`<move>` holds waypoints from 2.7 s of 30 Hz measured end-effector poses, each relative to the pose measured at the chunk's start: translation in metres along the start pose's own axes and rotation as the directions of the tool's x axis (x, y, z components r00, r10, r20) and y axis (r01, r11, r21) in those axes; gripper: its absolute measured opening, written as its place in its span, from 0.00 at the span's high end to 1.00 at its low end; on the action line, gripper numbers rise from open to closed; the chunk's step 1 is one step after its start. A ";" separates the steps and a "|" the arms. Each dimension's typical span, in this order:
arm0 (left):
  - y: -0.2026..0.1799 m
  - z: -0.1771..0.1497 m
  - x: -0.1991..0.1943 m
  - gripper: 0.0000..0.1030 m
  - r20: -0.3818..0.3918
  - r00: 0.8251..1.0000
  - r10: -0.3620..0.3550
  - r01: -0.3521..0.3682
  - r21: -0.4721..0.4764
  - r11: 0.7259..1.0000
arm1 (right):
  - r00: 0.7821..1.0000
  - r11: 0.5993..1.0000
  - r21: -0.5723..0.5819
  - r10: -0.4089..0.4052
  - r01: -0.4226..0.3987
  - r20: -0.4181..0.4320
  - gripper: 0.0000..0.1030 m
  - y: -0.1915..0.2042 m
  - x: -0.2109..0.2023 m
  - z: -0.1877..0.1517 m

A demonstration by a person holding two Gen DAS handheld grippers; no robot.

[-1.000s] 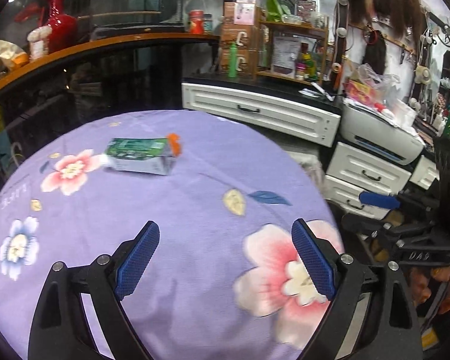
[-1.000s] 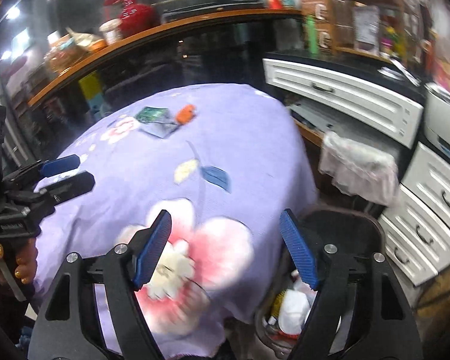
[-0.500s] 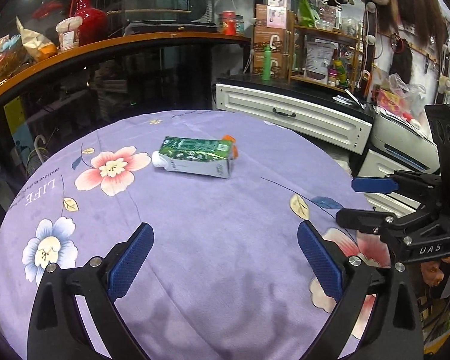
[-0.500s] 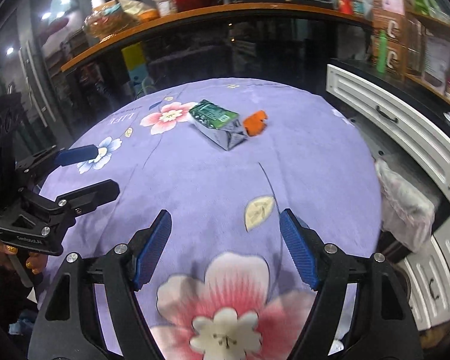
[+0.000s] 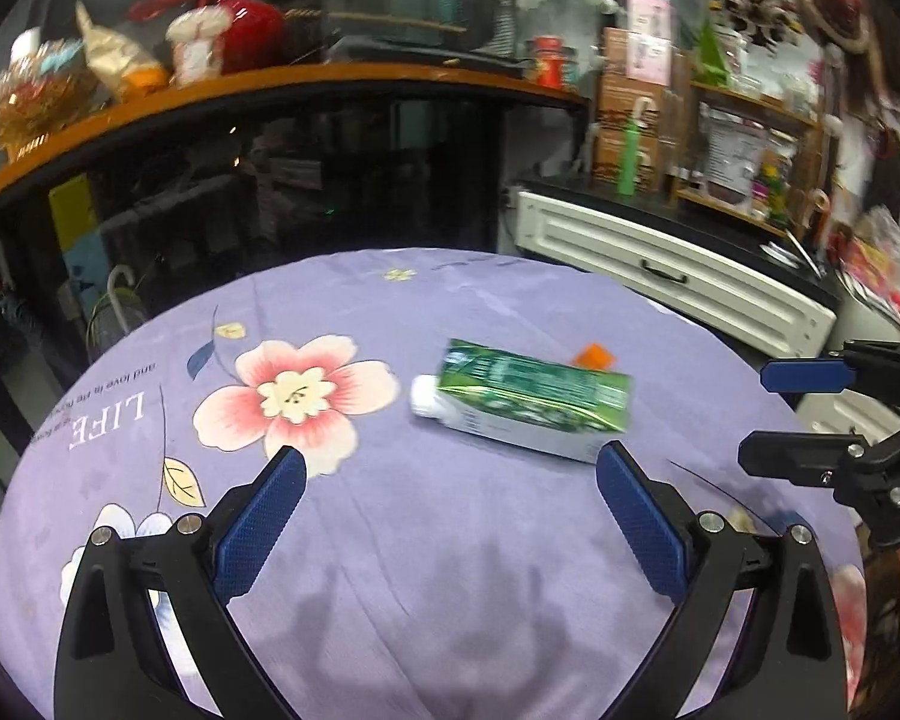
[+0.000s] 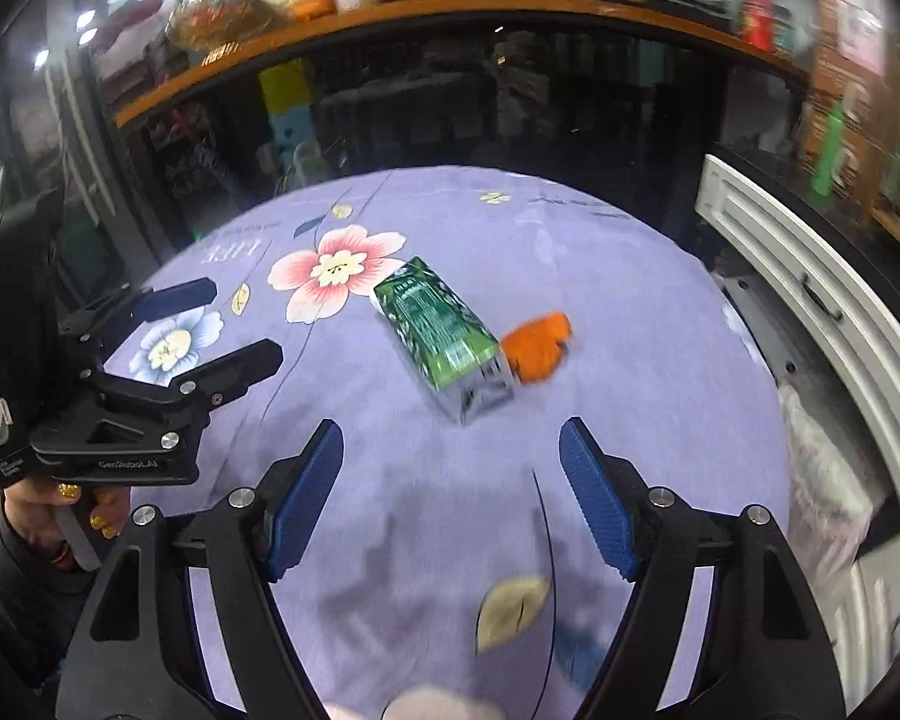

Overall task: Collect trash
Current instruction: 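Grasp the green milk carton with the right gripper, then grasp the orange foam net with the left gripper while the right holds the carton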

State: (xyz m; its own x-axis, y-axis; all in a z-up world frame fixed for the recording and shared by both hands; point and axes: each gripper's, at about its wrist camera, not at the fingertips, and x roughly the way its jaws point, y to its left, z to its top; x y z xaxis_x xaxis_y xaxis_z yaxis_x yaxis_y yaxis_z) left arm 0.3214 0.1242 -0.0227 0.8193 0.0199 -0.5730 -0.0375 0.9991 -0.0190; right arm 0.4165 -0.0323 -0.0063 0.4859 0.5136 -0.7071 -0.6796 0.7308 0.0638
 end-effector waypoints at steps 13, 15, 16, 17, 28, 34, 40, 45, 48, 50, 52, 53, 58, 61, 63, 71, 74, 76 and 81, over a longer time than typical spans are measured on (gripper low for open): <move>0.036 -0.005 0.000 0.07 -0.036 0.999 0.035 -0.037 -0.036 0.999 | 0.989 0.982 -0.187 -0.036 0.008 -0.142 0.28 0.024 0.094 0.052; 0.041 -0.006 0.000 0.07 -0.044 0.999 0.023 -0.025 -0.058 0.998 | 0.986 0.977 -0.212 -0.048 0.013 -0.160 0.28 0.027 0.107 0.055; 0.045 -0.006 0.000 0.07 -0.047 0.999 0.009 -0.012 -0.081 0.997 | 0.984 0.975 -0.222 -0.054 0.016 -0.168 0.28 0.027 0.113 0.056; 0.048 -0.006 0.000 0.07 -0.048 0.999 0.001 -0.006 -0.093 0.996 | 0.983 0.973 -0.229 -0.061 0.019 -0.175 0.28 0.028 0.117 0.057; 0.044 -0.009 0.006 0.07 -0.073 0.997 -0.008 0.001 -0.098 0.995 | 0.972 0.948 -0.314 -0.116 0.047 -0.205 0.42 0.038 0.147 0.057; 0.042 -0.010 0.006 0.07 -0.077 0.997 -0.016 0.008 -0.099 0.995 | 0.976 0.960 -0.280 -0.089 0.030 -0.199 0.52 0.037 0.148 0.056; 0.044 -0.012 0.008 0.07 -0.084 0.996 -0.018 0.008 -0.118 0.993 | 0.992 0.985 -0.175 -0.024 0.001 -0.127 0.52 0.028 0.116 0.051; 0.032 -0.015 0.012 0.07 -0.096 0.995 -0.024 0.015 -0.091 0.996 | 0.997 0.994 -0.107 -0.029 0.022 -0.070 0.52 0.013 0.077 0.040; 0.021 -0.016 0.017 0.07 -0.107 0.993 -0.056 0.049 -0.073 0.996 | 0.997 0.996 -0.062 -0.065 0.061 -0.049 0.52 -0.004 0.048 0.026; 0.012 -0.016 0.021 0.07 -0.118 0.990 -0.076 0.069 -0.061 0.996 | 0.996 0.995 -0.054 -0.085 0.082 -0.042 0.52 -0.013 0.035 0.017; 0.000 -0.013 0.027 0.07 -0.141 0.986 -0.090 0.085 -0.043 0.996 | 0.993 0.993 -0.056 -0.111 0.109 -0.028 0.52 -0.021 0.019 0.005; -0.006 -0.013 0.029 0.07 -0.150 0.984 -0.097 0.093 -0.034 0.995 | 0.993 0.992 -0.051 -0.114 0.113 -0.022 0.52 -0.026 0.011 -0.001; -0.041 0.003 0.052 0.07 -0.201 0.967 -0.156 0.162 0.014 0.987 | 0.992 0.992 0.010 -0.123 0.123 0.004 0.52 -0.047 -0.017 -0.029; -0.056 0.011 0.070 0.07 -0.237 0.958 -0.163 0.174 0.026 0.984 | 0.993 0.992 0.038 -0.120 0.119 0.016 0.52 -0.056 -0.029 -0.042; -0.066 0.017 0.085 0.08 -0.262 0.952 -0.157 0.172 0.032 0.985 | 0.993 0.992 0.053 -0.119 0.117 0.023 0.52 -0.061 -0.035 -0.051; -0.094 0.033 0.127 0.14 -0.295 0.948 -0.116 0.147 0.083 0.986 | 0.993 0.989 0.100 -0.114 0.110 0.033 0.52 -0.073 -0.046 -0.075; -0.101 0.036 0.141 0.22 -0.312 0.946 -0.087 0.128 0.113 0.985 | 0.993 0.988 0.113 -0.111 0.106 0.032 0.52 -0.077 -0.047 -0.081; -0.106 0.036 0.149 0.28 -0.319 0.945 -0.065 0.111 0.128 0.986 | 0.993 0.987 0.118 -0.110 0.106 0.032 0.52 -0.078 -0.049 -0.084; -0.106 0.034 0.155 0.41 -0.325 0.943 -0.067 0.111 0.119 0.987 | 0.993 0.985 0.135 -0.112 0.106 0.043 0.52 -0.079 -0.055 -0.090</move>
State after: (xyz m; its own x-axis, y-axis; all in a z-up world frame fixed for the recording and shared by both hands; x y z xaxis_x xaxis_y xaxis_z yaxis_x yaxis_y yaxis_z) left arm 0.4714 0.0227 -0.0820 0.5897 -0.0606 -0.8053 0.1223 0.9924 0.0148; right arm 0.3942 -0.1588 -0.0355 0.5826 0.4473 -0.6786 -0.5440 0.8349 0.0833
